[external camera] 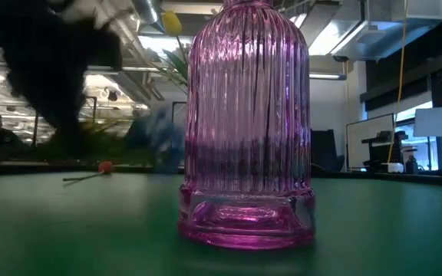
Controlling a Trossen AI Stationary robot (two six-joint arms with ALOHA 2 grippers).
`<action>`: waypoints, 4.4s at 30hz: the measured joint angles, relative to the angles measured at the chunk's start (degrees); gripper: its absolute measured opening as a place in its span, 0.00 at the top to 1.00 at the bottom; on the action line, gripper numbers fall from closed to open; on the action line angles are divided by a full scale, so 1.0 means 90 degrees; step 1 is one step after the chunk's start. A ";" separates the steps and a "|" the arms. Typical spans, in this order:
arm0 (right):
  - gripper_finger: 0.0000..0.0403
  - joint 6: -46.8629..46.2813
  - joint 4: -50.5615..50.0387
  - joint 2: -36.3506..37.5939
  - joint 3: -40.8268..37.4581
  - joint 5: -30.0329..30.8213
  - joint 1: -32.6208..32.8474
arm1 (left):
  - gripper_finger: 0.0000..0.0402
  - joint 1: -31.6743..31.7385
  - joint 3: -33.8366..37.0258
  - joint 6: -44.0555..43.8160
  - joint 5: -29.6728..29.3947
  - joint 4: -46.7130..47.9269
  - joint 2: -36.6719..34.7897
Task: Sort flowers into vase by color
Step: Put the blue flowers into the violet vase
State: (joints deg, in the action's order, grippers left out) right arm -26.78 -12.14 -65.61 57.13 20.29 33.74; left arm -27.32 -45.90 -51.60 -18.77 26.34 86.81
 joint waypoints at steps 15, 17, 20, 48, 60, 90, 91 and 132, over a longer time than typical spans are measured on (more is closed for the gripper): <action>0.29 0.0023 -0.0110 0.0047 0.0225 0.0517 0.0000 | 0.98 -0.0023 -0.1049 0.1632 -0.2866 -0.3028 -0.1830; 0.29 0.0016 -0.0110 0.0047 0.0225 0.0516 0.0000 | 0.98 -0.0336 -0.0833 0.1935 -0.2991 -0.4103 -0.1760; 0.29 0.0012 -0.0110 0.0047 0.0225 0.0455 0.0000 | 0.98 -0.0793 -0.0450 0.2341 -0.3313 -0.5704 -0.1470; 0.29 -0.0736 -0.0156 0.0042 0.0225 0.0239 0.0000 | 0.98 -0.0303 -0.0409 0.4936 -0.1666 -1.2897 0.2073; 0.29 -0.0708 -0.0436 0.0042 0.0225 0.0236 0.0000 | 0.97 -0.0514 -0.0409 0.4904 -0.1668 -1.2233 0.2063; 0.29 -0.1338 -0.0484 0.0042 0.0225 0.0251 0.0000 | 0.98 -0.0715 -0.0416 0.5471 0.0446 -1.1682 0.1957; 0.29 -0.1339 -0.0484 0.0042 0.0225 0.0298 0.0000 | 0.98 -0.0713 -0.0414 0.5493 0.0516 -1.1660 0.1957; 0.29 -0.1725 -0.0486 0.0042 0.0225 0.0523 0.0000 | 0.98 -0.0403 -0.0406 0.6969 -0.0329 -0.7816 -0.0115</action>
State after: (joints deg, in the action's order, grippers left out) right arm -42.31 -16.51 -65.23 59.16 24.99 33.74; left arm -30.95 -49.56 11.11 -21.73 -44.01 85.78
